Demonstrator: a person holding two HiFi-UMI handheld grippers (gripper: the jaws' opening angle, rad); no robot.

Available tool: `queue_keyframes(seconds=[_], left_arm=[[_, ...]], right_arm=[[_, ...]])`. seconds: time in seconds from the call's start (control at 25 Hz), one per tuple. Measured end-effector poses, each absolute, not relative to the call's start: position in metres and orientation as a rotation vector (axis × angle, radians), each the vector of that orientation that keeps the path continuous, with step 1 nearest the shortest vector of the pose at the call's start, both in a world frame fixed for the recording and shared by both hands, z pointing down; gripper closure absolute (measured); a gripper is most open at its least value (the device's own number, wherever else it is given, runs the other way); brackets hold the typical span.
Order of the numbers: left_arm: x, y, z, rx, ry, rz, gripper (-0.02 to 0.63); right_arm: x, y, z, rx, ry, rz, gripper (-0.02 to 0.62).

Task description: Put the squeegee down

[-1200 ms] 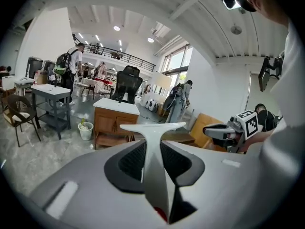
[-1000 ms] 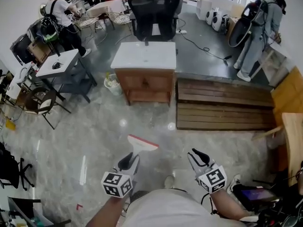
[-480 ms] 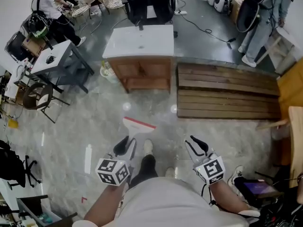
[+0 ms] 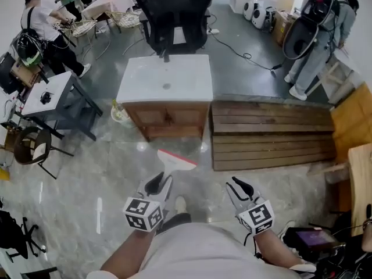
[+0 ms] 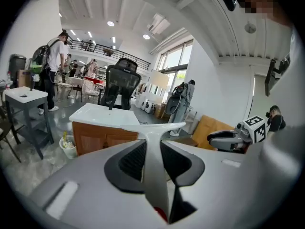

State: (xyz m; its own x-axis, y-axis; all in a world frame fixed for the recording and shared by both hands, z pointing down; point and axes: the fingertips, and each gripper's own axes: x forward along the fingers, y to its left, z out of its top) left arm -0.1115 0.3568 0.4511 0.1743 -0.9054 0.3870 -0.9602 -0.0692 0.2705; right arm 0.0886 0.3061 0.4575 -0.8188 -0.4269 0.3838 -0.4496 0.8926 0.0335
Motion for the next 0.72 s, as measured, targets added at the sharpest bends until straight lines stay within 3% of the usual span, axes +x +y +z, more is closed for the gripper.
queue_keyframes(seconds=[0.32,0.72], left_arm=[[-0.162,0.254,0.457,2.108,-1.621,0.207,0.502],[-0.165,0.121,0.461,2.061,-1.677,0.193,0.502]], right_arm=[[0.032,0.226,0.452,0.759,-2.642,0.153,0.508],[0.052,0.108,0.453,0.763,-2.656,0.150,0.508]])
